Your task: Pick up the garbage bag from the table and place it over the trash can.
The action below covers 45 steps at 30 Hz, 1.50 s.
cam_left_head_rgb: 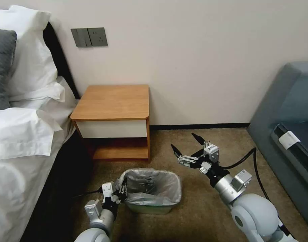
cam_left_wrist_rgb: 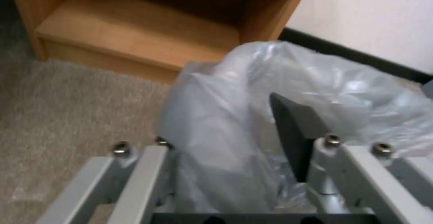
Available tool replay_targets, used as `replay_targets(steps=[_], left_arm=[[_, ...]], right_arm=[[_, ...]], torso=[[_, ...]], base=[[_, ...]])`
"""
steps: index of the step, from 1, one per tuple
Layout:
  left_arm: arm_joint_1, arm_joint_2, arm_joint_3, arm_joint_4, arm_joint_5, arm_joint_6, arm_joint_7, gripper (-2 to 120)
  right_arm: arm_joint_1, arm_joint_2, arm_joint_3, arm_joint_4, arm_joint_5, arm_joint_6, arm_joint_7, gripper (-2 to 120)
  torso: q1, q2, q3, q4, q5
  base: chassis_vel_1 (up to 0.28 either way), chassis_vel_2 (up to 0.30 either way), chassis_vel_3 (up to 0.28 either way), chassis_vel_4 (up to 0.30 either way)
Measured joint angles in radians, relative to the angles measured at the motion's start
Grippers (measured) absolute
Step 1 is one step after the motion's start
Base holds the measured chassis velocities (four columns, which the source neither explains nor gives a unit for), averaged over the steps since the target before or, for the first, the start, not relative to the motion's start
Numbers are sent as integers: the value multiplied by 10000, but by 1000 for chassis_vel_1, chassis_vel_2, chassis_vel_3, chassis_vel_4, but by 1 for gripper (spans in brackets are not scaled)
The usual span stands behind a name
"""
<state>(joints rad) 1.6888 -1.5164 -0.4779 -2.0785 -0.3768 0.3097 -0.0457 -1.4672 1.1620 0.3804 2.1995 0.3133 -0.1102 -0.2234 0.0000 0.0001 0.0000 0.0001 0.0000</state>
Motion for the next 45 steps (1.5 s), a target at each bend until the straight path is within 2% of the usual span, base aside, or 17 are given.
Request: replay_targets(steps=[1,3,4,8,9,12,16,23,28,32,35,36,40,41,43,45], left_arm=[[0,0,0,0,0,0,0,42],[23,-5,9,-64,2,-1,0,53],[23,-5,9,-64,2,-1,0,53],[143,7,11,-187,57,-153,5,71],[143,7,11,-187,57,-153,5,71],[229,-110,13,-282,471,-652,6,86],[215,-189,-19,-198,788,-1226,112,97],[199,-148,-18,-95,785,-1310,154,100],[169,-92,129,-24,-128,-1143,184,100],[143,-105,154,200,177,-1469,151,100],[131,-103,293,573,919,-2902,13,100],[131,-103,293,573,919,-2902,13,100],[127,-159,355,1188,1054,-5009,753,97],[127,-159,355,1188,1054,-5009,753,97],[144,-183,337,1459,1089,-5686,940,97],[154,-206,337,1556,1143,-5932,971,96]], right_arm=[[0,0,0,0,0,0,0,100],[-9,79,-78,-37,-71,23,-15,100],[-9,79,-78,-37,-71,23,-15,100],[7,114,-144,-74,-138,25,-24,100],[7,114,-144,-74,-138,25,-24,100],[-124,264,-266,-142,-302,151,-41,100],[-240,692,-296,-240,-456,235,-6,100],[-539,1230,-485,-526,-823,149,381,100],[-542,1469,-835,-639,-1090,174,438,100],[-498,1520,-958,-674,-1153,173,438,100],[-417,1530,-1054,-800,-1169,171,438,100],[-417,1530,-1054,-800,-1169,171,438,100],[-241,1266,-1260,-865,-1157,155,406,100],[-241,1266,-1260,-865,-1157,155,406,100],[-125,1113,-1301,-884,-1110,116,403,100],[-73,1079,-1316,-905,-1087,96,403,100]], torso=[[0,0,0,0,0],[0,0,0,0,0],[0,0,0,0,0],[0,0,0,0,0],[0,0,0,0,0],[0,0,0,-1,0],[0,0,0,0,-2],[0,0,0,-1,-1],[0,-1,0,-1,0],[0,-1,0,0,-1],[0,-1,1,-1,0],[0,-1,1,-1,0],[0,-1,0,-1,1],[0,-1,0,-1,1],[0,-1,0,0,1],[0,-1,0,-1,0]], base=[[0,0,0,0],[0,0,0,0],[0,0,0,0],[0,0,0,0],[0,0,0,0],[0,0,0,0],[0,0,0,0],[0,0,0,0],[0,0,0,0],[0,0,0,0],[0,0,0,0],[0,0,0,0],[0,0,0,0],[0,0,0,0],[0,0,0,0],[0,0,0,0]])
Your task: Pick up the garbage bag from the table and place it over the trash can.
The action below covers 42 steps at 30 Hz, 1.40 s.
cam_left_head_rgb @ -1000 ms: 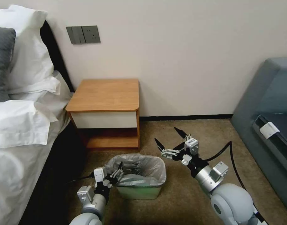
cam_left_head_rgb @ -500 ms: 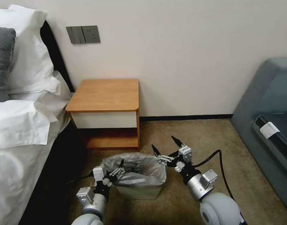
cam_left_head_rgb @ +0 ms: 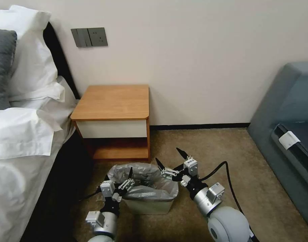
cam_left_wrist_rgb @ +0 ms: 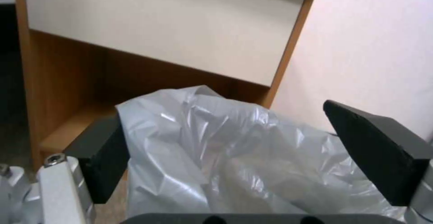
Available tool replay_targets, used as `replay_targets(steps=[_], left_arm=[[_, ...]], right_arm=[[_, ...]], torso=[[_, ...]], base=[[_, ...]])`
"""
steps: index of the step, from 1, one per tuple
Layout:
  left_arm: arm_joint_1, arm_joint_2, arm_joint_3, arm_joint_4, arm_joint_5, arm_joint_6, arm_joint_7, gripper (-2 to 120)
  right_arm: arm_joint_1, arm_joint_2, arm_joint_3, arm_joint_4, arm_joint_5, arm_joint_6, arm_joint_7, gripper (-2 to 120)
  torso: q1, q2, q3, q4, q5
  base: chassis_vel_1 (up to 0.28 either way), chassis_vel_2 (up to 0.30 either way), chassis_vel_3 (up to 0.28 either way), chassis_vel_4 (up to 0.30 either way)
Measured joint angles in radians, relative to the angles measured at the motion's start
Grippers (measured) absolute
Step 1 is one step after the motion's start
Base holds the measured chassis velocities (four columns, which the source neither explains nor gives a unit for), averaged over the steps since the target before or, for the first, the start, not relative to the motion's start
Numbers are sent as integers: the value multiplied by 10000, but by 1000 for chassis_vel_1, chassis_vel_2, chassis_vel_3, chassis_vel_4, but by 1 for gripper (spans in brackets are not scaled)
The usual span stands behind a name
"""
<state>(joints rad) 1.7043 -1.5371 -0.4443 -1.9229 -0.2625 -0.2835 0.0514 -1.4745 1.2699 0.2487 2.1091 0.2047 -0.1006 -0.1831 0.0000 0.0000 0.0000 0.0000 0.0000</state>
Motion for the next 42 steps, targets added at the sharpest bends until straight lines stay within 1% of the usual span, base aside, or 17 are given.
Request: replay_targets(steps=[4,6,9,10,13,14,15,18,19,21,22,23,26,30,36,39,42], left_arm=[[-6,-53,-8,388,334,-711,282,95],[-6,-57,-12,458,388,-789,333,95],[-23,-29,-36,739,430,-1013,848,93],[-23,-29,-36,739,430,-1013,848,93],[-132,-40,-98,843,415,-1085,1175,91],[-132,-40,-98,843,415,-1085,1175,91],[-156,-50,-132,863,549,-1092,1157,91],[-179,-132,-227,903,1152,-1139,902,91],[-179,-132,-227,903,1152,-1139,902,91],[-192,-193,-258,914,1533,-1124,418,91],[-212,-222,-274,925,1702,-1041,145,91],[-212,-222,-274,925,1702,-1041,145,91],[-305,-272,-289,999,1911,-558,-721,91],[-352,-230,-286,980,1930,-192,-1195,92],[-420,-142,-267,948,1838,-192,-1167,93],[-437,-218,-253,985,1913,-278,-1211,93],[-385,-257,-218,874,1812,-455,-1221,93]], right_arm=[[104,-3,-178,-17,28,-75,-2,100],[140,-13,-248,-21,42,-87,-9,100],[819,-704,-839,-166,427,-129,-437,100],[819,-704,-839,-166,427,-129,-437,100],[2276,-1789,-1504,-507,817,-105,-1018,100],[2276,-1789,-1504,-507,817,-105,-1018,100],[2917,-2221,-1780,-668,1016,-107,-1107,100],[4391,-3019,-2550,-1251,1236,-60,-1326,100],[4391,-3019,-2550,-1251,1236,-60,-1326,100],[5441,-3283,-3297,-1748,1316,-33,-1429,100],[5848,-3276,-3591,-1928,1341,-29,-1451,100],[5848,-3276,-3591,-1928,1341,-29,-1451,100],[6658,-2921,-4265,-2394,1411,-44,-1480,100],[7086,-2603,-4708,-2735,1390,-55,-1492,100],[8273,-2630,-5734,-3179,1705,-202,-1756,100],[9382,-2676,-6731,-3595,1882,-279,-1846,100],[9632,-2523,-6991,-3702,1932,-342,-1838,100]], torso=[[0,0,0,0,0],[0,0,0,-1,-1],[0,0,0,0,0],[0,0,0,0,0],[0,-1,0,-2,2],[0,-1,0,-2,2],[0,0,1,3,0],[0,0,1,1,1],[0,0,1,1,1],[0,0,2,-1,0],[0,0,1,1,0],[0,0,1,1,0],[1,0,2,1,0],[0,0,2,0,0],[0,0,1,0,-1],[0,0,1,2,-6],[0,0,1,3,-3]], base=[[0,0,0,0],[0,0,0,0],[0,0,0,0],[0,0,0,0],[0,0,0,0],[0,0,0,0],[0,0,0,0],[0,0,0,0],[0,0,0,0],[0,0,0,0],[0,0,0,0],[0,0,0,0],[0,0,0,0],[0,0,0,0],[0,0,0,0],[0,0,0,0],[0,0,0,0]])
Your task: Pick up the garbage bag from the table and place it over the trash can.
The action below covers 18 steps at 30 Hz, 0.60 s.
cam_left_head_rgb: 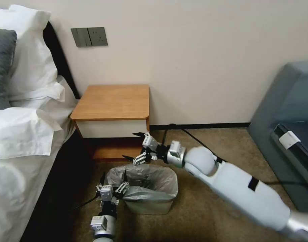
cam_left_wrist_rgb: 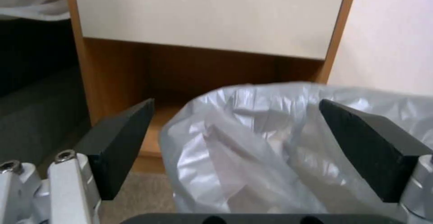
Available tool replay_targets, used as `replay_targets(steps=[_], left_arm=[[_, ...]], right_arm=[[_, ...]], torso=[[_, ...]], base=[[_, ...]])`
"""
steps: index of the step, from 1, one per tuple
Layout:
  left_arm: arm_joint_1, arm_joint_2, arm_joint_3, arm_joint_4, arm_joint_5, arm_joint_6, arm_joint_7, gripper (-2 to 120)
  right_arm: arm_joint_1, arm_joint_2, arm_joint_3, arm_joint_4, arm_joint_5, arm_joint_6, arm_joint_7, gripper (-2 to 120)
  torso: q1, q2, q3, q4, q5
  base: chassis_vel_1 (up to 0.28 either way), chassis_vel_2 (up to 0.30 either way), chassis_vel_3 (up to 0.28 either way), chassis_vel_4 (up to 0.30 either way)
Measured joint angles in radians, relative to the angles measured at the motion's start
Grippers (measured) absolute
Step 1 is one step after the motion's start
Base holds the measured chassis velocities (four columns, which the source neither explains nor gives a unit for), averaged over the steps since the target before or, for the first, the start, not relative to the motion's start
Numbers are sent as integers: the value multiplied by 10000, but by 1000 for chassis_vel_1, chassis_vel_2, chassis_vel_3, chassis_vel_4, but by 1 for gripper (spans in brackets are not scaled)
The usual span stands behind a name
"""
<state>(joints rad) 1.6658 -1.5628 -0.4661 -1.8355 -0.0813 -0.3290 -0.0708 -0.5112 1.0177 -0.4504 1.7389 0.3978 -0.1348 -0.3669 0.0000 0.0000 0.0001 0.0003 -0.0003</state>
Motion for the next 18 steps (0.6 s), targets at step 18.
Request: replay_targets(steps=[18], left_arm=[[-210,360,-266,-1348,-739,864,663,93]], right_arm=[[-4253,-450,2433,2719,-425,-619,3265,100]], torso=[[1,0,-2,-4,2]], base=[[0,0,0,0]])
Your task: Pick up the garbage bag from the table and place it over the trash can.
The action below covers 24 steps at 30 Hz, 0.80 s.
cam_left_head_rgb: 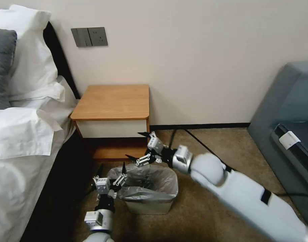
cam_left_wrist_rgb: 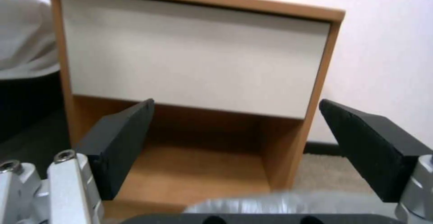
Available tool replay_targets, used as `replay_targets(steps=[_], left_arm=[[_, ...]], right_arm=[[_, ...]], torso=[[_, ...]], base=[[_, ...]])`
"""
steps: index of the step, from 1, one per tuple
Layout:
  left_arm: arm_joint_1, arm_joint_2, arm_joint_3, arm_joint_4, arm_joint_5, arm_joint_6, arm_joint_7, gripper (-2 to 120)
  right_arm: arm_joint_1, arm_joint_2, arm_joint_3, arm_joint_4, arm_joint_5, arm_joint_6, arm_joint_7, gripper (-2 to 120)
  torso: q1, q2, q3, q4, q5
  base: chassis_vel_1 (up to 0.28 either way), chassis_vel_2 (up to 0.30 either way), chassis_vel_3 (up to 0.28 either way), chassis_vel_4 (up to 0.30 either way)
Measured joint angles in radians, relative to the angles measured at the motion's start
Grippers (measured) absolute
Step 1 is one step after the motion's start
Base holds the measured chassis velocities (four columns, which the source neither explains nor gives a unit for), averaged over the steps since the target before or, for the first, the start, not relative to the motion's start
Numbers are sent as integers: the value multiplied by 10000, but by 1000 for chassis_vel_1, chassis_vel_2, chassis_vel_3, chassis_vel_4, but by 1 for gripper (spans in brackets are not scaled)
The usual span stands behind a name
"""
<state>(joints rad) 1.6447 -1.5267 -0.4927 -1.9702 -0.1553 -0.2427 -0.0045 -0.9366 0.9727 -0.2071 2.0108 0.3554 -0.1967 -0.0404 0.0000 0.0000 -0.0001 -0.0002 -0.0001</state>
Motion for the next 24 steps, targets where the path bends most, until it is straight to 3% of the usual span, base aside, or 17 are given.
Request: replay_targets(steps=[9,13,24], left_arm=[[-323,710,-223,-143,-1051,282,633,93],[-211,941,-286,-164,-1156,261,809,93],[-28,1070,-299,25,-1094,-12,1159,93]], right_arm=[[-3808,1865,2123,743,-1093,418,1890,100],[-5255,3038,2995,830,-2255,1453,2123,100],[-6389,4331,3790,290,-3706,3455,2211,100]], torso=[[0,0,0,0,-1],[0,0,0,2,-2],[0,0,0,4,-1]], base=[[0,0,0,0],[0,0,0,0],[0,0,0,0]])
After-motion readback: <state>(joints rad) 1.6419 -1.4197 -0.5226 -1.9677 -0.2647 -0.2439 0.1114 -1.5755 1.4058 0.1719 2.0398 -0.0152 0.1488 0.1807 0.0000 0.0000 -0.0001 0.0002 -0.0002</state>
